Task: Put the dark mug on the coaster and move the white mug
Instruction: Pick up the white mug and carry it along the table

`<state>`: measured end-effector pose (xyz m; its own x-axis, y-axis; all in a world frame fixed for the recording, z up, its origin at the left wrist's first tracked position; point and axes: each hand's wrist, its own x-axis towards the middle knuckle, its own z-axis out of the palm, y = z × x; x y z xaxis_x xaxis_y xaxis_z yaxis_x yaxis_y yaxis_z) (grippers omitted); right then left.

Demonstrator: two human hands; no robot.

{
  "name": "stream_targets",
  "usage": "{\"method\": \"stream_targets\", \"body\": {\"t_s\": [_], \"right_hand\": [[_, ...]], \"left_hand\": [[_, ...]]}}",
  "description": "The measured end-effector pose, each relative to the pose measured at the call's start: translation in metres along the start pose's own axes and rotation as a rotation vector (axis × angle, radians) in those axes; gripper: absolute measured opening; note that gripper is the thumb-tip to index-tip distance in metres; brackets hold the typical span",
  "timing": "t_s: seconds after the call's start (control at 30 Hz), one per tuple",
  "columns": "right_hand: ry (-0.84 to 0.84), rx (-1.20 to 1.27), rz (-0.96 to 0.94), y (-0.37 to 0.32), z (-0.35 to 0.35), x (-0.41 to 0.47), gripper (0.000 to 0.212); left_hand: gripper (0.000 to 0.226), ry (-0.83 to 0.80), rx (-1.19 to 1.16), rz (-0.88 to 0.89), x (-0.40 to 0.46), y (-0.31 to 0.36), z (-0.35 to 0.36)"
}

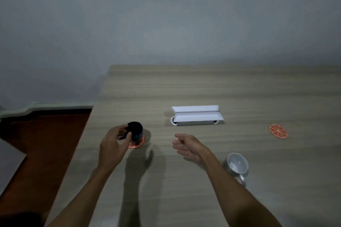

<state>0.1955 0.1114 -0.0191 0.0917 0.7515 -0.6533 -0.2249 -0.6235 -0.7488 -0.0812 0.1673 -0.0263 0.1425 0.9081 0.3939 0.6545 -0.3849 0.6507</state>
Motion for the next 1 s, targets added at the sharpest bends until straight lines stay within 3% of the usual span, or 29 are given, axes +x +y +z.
{"method": "stream_targets", "body": {"t_s": [0.1, 0.2, 0.33, 0.43, 0.63, 0.77, 0.87, 1.0], "right_hand": [[-0.010, 0.017, -0.006, 0.027, -0.037, -0.048, 0.038], [-0.023, 0.031, 0.052, 0.078, -0.072, -0.091, 0.030], [0.079, 0.135, 0.077, 0.148, -0.130, -0.131, 0.004], [0.208, 0.160, 0.058, 0.177, -0.167, -0.142, 0.010], [0.344, 0.202, 0.015, 0.195, -0.207, -0.132, 0.030], [0.377, 0.259, -0.003, 0.205, -0.224, -0.107, 0.035], [0.358, 0.350, -0.020, 0.208, -0.229, -0.099, 0.039], [0.351, 0.436, -0.030, 0.206, -0.238, -0.091, 0.037]], "left_hand": [[0.033, -0.120, -0.088, 0.107, -0.015, 0.066, 0.026], [0.047, -0.399, -0.156, 0.145, -0.041, 0.124, 0.069], [0.056, -0.660, -0.199, 0.130, -0.080, 0.175, 0.132], [0.069, -0.776, -0.211, 0.072, -0.103, 0.196, 0.172], [0.095, -0.859, -0.220, -0.002, -0.119, 0.207, 0.231], [0.092, -0.941, -0.286, 0.029, -0.114, 0.208, 0.264], [0.101, -0.907, -0.344, -0.018, -0.111, 0.206, 0.283], [0.077, -0.807, -0.367, -0.053, -0.115, 0.204, 0.296]]}}
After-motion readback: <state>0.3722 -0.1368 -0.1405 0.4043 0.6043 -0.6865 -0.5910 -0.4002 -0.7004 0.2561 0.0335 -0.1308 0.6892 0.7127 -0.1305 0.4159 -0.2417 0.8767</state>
